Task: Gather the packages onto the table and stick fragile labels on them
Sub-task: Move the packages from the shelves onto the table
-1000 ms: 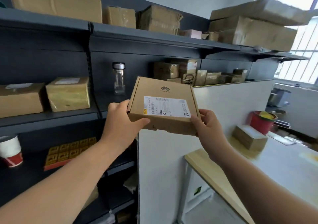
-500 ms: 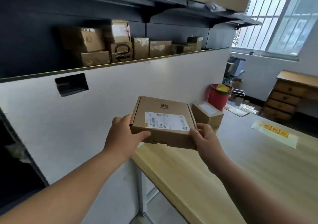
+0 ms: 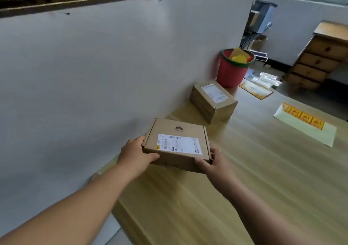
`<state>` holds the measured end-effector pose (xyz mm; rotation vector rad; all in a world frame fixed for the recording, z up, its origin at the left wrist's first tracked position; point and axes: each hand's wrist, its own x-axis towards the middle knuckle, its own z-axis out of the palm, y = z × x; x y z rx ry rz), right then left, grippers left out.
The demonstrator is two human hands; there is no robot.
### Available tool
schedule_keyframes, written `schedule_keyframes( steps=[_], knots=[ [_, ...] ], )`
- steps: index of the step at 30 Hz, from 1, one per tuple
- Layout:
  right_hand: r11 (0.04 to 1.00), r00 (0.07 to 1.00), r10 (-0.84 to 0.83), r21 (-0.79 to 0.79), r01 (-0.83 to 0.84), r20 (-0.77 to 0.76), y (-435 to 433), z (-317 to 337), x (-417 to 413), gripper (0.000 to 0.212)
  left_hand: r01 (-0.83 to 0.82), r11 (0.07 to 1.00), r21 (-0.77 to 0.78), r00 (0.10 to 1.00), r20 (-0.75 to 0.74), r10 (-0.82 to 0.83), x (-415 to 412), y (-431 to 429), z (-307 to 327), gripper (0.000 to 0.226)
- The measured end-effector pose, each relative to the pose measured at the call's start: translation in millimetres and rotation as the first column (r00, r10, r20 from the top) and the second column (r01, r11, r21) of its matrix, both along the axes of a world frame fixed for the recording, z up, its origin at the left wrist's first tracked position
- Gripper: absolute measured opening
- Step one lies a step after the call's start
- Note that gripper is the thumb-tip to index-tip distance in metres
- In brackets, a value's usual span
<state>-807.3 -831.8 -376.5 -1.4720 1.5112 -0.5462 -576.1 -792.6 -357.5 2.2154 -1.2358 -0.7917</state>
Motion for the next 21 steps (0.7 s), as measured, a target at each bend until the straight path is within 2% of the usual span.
schedule_keyframes(
  steps=[3,9,13,17,19,21],
  knots=[
    [0.999,0.998,-0.002,0.054,0.005,-0.055,-22,-25,-3,0.047,0.028,0.997,0.077,0.998,0.056,-0.033,-3,-33,-25,0.070],
    [0.999,0.981,-0.027,0.036,0.034,-0.192,-60,-54,6,0.044,0.090,0.988,0.125,0.994,0.054,-0.097,2,-85,-66,0.052],
    [0.999,0.974,-0.032,0.035,0.041,-0.226,-78,-65,23,0.045,0.040,0.987,0.155,0.999,0.011,-0.042,7,-115,-81,0.077],
    [0.998,0.960,0.007,0.061,0.011,-0.280,-91,-72,32,0.045,0.075,0.989,0.126,0.986,-0.154,-0.055,7,-132,-81,0.089],
    [0.999,0.949,0.024,0.044,-0.010,-0.315,-93,-70,35,0.047,0.146,0.983,0.113,0.987,-0.087,-0.136,8,-129,-74,0.088],
    [0.999,0.923,0.032,-0.008,-0.037,-0.382,-95,-65,39,0.052,0.210,0.973,0.101,0.970,0.107,-0.220,12,-122,-63,0.085]
  ],
)
